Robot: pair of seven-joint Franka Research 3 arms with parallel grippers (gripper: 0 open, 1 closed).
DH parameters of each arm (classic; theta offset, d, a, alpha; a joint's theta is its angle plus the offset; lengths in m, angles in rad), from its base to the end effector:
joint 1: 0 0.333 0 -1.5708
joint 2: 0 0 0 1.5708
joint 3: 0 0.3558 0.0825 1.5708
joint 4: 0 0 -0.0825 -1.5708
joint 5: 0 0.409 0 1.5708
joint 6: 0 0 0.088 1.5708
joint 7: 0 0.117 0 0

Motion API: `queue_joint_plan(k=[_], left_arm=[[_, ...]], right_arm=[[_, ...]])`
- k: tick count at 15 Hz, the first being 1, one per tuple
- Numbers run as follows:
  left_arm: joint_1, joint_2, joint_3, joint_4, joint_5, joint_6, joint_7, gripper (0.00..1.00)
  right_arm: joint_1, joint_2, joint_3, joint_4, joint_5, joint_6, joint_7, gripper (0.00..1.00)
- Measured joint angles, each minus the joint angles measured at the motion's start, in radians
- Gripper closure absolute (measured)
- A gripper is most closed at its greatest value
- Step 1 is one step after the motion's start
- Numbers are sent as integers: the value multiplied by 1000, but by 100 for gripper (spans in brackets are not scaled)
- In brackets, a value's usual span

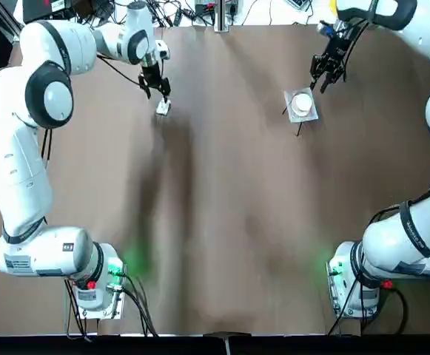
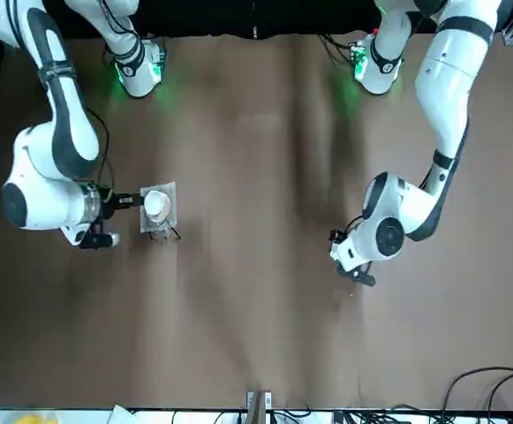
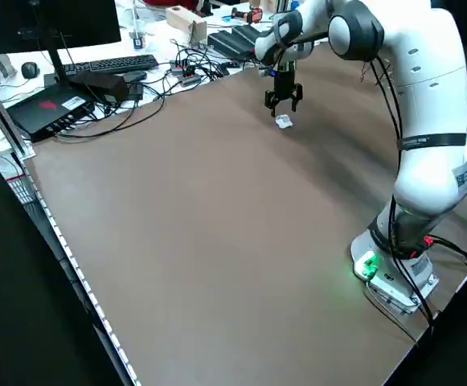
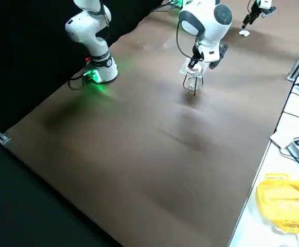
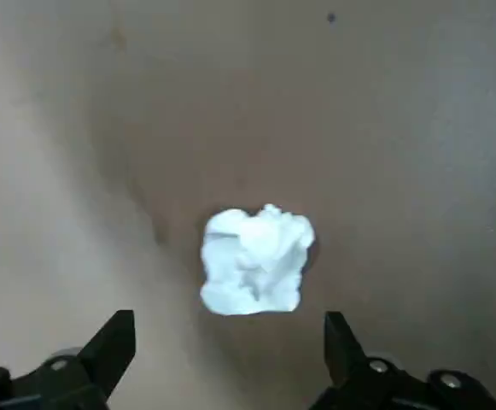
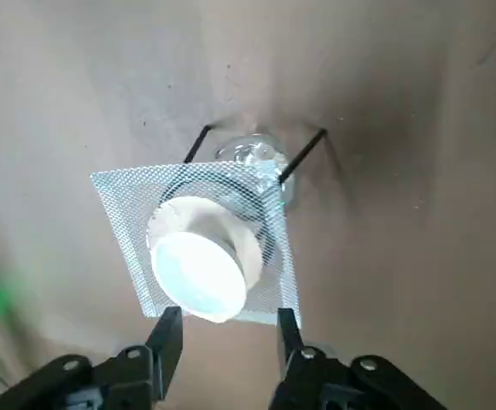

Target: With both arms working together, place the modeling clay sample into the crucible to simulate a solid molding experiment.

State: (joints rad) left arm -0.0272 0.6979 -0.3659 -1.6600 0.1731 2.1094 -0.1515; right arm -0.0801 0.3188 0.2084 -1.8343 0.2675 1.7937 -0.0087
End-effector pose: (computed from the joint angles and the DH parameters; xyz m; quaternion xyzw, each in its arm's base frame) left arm 0.6608 -0.2336 0.2112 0.9835 -0.1437 -0.1081 0.0218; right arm 0.6127 0.0964 0.3569 -0.9722 -0.0154 0.1838 0.1446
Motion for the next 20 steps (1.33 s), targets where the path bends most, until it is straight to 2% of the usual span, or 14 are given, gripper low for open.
queue_joint_plan(k=[2, 3, 4, 6, 7, 8, 14, 20], left_arm=[[-19, 16, 0, 0, 0, 1, -23, 10], [-24, 22, 1, 0, 0, 2, -29, 11], [-25, 27, 2, 1, 0, 3, -31, 17], [-24, 32, 4, 3, 0, 5, -33, 19], [-23, 33, 5, 6, 0, 6, -33, 27], [-23, 34, 6, 11, 0, 7, -34, 30], [-46, 63, 10, 63, 0, 24, -91, 39], [-52, 75, 19, 69, 0, 40, -91, 48]], right_arm=[[12, 7, 0, -10, 0, 8, 1, 48], [13, 10, 0, -13, 0, 8, 1, 50], [13, 13, 0, -16, 0, 8, 1, 50], [14, 23, 0, -18, 0, 7, 1, 52], [15, 29, 0, -18, 0, 7, 1, 53], [16, 34, 0, -18, 0, 7, 1, 55], [26, 56, 0, -20, 0, 3, 1, 59], [29, 75, 0, -20, 0, 1, 2, 62]])
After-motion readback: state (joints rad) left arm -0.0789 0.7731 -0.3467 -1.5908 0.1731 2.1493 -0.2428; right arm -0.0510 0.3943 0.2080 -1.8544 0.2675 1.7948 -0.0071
